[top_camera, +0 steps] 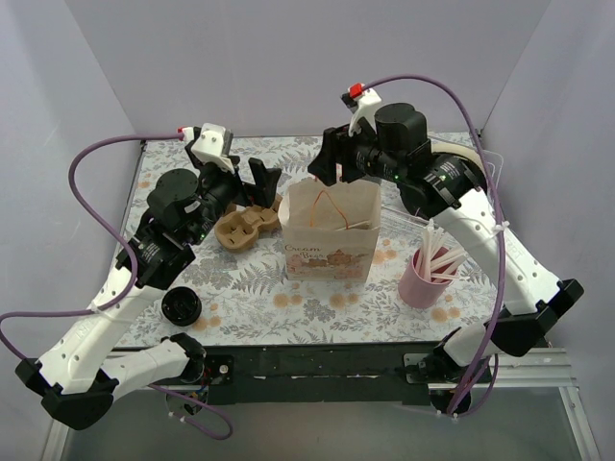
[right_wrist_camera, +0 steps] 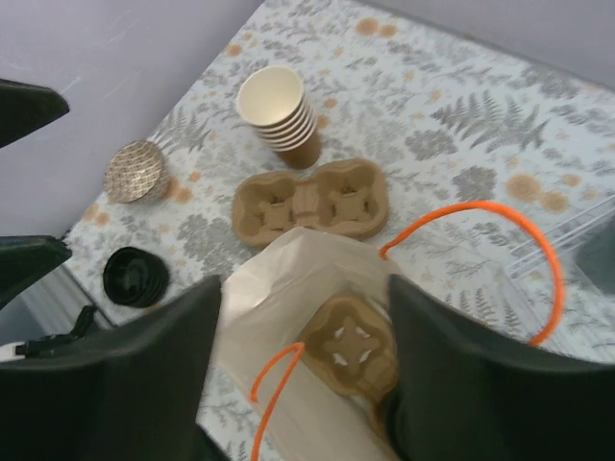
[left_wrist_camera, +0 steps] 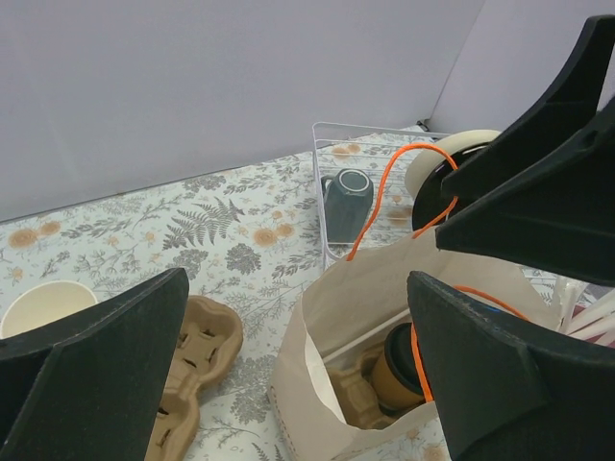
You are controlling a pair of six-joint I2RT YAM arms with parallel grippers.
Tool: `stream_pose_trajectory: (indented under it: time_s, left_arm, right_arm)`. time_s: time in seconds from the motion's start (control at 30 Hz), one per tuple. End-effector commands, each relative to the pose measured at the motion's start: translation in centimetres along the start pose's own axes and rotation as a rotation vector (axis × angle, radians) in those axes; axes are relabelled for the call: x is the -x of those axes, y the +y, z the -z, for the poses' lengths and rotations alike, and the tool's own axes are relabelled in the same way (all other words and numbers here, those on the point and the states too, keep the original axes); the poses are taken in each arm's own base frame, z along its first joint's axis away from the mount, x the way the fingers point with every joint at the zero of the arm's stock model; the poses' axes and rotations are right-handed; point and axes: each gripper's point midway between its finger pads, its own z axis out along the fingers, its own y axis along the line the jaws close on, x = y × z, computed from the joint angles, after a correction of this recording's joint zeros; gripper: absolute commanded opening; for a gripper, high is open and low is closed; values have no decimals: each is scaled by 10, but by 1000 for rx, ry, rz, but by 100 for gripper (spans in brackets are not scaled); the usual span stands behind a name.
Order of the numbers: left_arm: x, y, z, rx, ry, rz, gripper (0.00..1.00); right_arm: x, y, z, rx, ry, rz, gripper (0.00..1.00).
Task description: Pack the takeout coffee
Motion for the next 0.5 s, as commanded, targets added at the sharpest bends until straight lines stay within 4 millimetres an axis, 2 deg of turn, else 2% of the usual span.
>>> stream_pose_trajectory:
  time_s: [0.0,0.1,0.2,0.37,0.43,0.47]
  left_arm:
    - [15,0,2,1,-41,5,98]
    - [26,-5,4,-18,-62,15,98]
    - [32,-14,5,-64,-71,35,98]
    - [38,-36,10,-177,-71,83,98]
    - [39,-40,11,-191,-68,127,98]
    - [38,-40,10,-188,-66,140,98]
  right_arm:
    - [60,-5,44,-95,-201,39,98]
    - [67,-11,61,-140,-240,44,99]
    - [62,-18,75,-183,-262,8,98]
    - [44,-23,89,-215,-257,-107,98]
    - [44,-18,98,-183,-280,-108,98]
    - [32,-18,94,-173,-256,-108,99]
